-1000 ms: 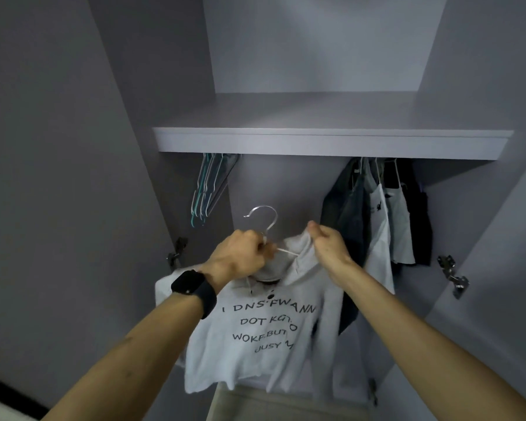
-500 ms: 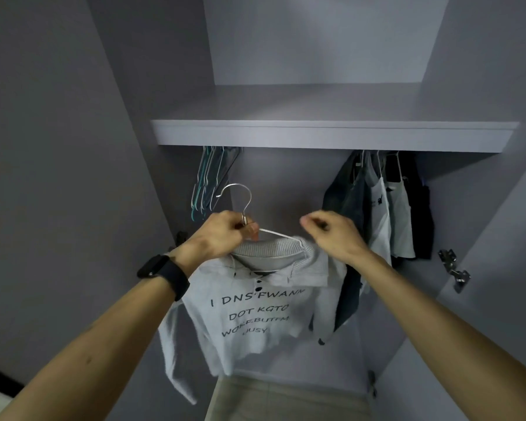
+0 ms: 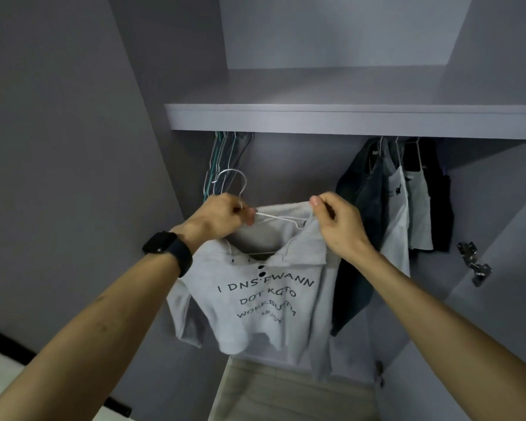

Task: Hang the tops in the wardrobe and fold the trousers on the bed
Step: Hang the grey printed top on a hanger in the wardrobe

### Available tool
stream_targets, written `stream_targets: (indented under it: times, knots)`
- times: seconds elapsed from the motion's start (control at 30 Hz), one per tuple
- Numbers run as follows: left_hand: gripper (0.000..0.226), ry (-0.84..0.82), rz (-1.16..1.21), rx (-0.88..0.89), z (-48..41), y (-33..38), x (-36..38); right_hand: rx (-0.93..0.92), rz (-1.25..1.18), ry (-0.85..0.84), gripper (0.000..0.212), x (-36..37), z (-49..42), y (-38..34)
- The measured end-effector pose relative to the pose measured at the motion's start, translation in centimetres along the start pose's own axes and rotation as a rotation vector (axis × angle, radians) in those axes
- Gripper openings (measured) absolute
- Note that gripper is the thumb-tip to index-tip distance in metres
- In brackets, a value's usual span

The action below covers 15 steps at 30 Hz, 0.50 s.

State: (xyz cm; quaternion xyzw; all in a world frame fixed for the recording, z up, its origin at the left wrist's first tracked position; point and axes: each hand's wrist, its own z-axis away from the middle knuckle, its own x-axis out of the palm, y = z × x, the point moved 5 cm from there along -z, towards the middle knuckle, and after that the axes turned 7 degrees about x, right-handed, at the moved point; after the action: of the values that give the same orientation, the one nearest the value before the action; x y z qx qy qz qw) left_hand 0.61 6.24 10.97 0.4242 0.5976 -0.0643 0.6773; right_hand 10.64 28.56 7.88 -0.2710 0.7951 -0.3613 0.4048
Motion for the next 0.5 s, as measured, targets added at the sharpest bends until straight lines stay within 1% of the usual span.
stream_targets:
  times: [0.03, 0.1, 0.13, 0.17, 0.23, 0.27, 0.37, 0.43, 0.47, 0.5]
  knots:
    - [0.024, 0.006, 0.002, -0.013, 0.2, -0.5, -0.4, -0.006, -0.006, -0.022, 0.029, -0.2, 0.2, 0.3]
    - [0.023, 0.028, 0.026, -0.02, 0.6, -1.0, -0.6, 0.026, 0.069, -0.123, 0.009, -0.3, 0.2, 1.4]
    - [0.023, 0.039, 0.046, -0.013, 0.6, -1.0, -0.4, 0.068, 0.116, -0.149, 0.011, -0.3, 0.0, 2.1]
    - [0.023, 0.04, 0.06, 0.005, 0.6, -0.7, -0.1, 0.113, 0.137, -0.159, 0.02, -0.3, -0.2, 2.5]
    - [0.023, 0.019, 0.071, 0.053, 0.5, 0.3, 0.5, 0.168, 0.142, -0.217, 0.03, 0.4, -0.6, 2.7]
    - [0.023, 0.005, 0.066, 0.072, 0.4, 0.7, 0.7, 0.182, 0.136, -0.273, 0.031, 1.1, -0.7, 2.4]
    - [0.024, -0.034, -0.008, 0.1, 0.0, 1.6, 1.3, 0.212, 0.211, -0.404, 0.025, 2.8, -1.1, 1.8]
    - [0.023, -0.04, -0.053, 0.108, 0.0, 1.7, 1.5, 0.221, 0.282, -0.468, 0.034, 3.5, -1.0, 1.7]
    - [0.023, -0.037, -0.065, 0.114, 0.1, 1.5, 1.6, 0.223, 0.31, -0.482, 0.04, 3.9, -0.9, 1.5]
    - [0.023, -0.036, -0.074, 0.116, 0.2, 1.3, 1.7, 0.227, 0.313, -0.46, 0.042, 4.1, -0.8, 1.2]
